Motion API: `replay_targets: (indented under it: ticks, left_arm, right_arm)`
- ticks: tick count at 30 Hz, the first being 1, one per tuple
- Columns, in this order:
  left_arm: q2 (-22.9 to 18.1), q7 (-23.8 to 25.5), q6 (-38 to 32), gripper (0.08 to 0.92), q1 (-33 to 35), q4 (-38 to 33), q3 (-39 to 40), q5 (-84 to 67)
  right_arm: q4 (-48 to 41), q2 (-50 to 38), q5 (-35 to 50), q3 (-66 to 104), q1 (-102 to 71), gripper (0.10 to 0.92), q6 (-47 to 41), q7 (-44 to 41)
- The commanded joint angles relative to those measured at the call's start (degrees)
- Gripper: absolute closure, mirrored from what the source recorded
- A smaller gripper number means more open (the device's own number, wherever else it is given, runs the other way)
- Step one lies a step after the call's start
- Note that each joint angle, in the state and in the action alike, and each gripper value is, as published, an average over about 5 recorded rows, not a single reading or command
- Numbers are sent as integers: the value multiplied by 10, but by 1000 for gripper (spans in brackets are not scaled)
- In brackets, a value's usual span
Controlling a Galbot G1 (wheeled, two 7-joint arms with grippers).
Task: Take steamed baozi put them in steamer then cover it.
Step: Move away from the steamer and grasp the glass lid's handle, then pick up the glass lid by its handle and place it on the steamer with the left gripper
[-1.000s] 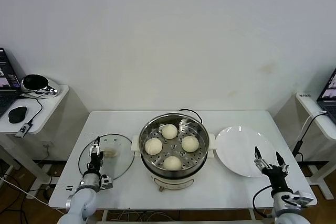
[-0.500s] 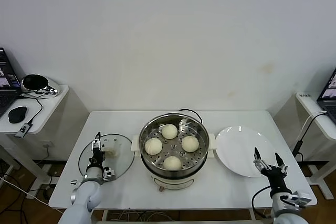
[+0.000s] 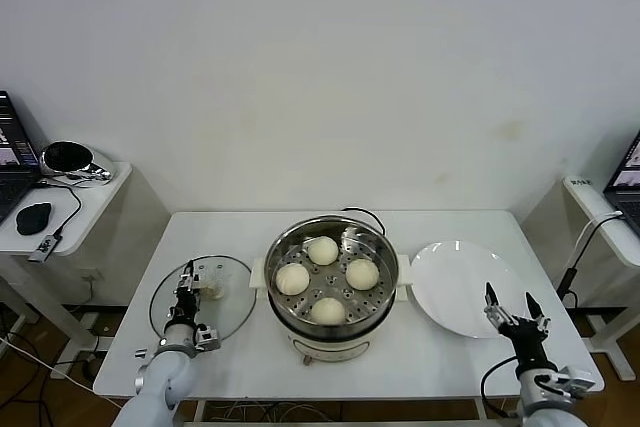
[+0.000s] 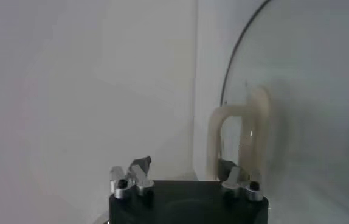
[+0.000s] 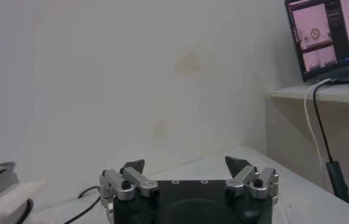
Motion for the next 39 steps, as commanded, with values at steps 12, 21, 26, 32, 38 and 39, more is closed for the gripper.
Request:
replay_targets:
  ticks: [12,21,26,32,38,39]
  left_arm:
    - [7,-36,-14,813,29,-38,-8,-2]
    - [6,25,149,858,117,-238,-37,-55]
    - [12,69,243,858,167,-340,-42,-45]
    - [11,123,333,858,180,-427,-40,62]
    - [-36,223,340,858,139,-507,-16,158]
    - [-44,235,340,858,132,-514,-8,166]
  right_arm:
    - [12,3,-7,2,-5,203,-2,-3]
    - [3,-2,-3,-1,11,203,0,-5]
    - [-8,-7,3,-9,28,203,0,-5]
    - [-27,-9,1,-18,49,203,-2,-1]
    - [-35,-4,-16,-17,67,203,-14,4]
    - [-34,-4,-19,-16,68,203,-18,5]
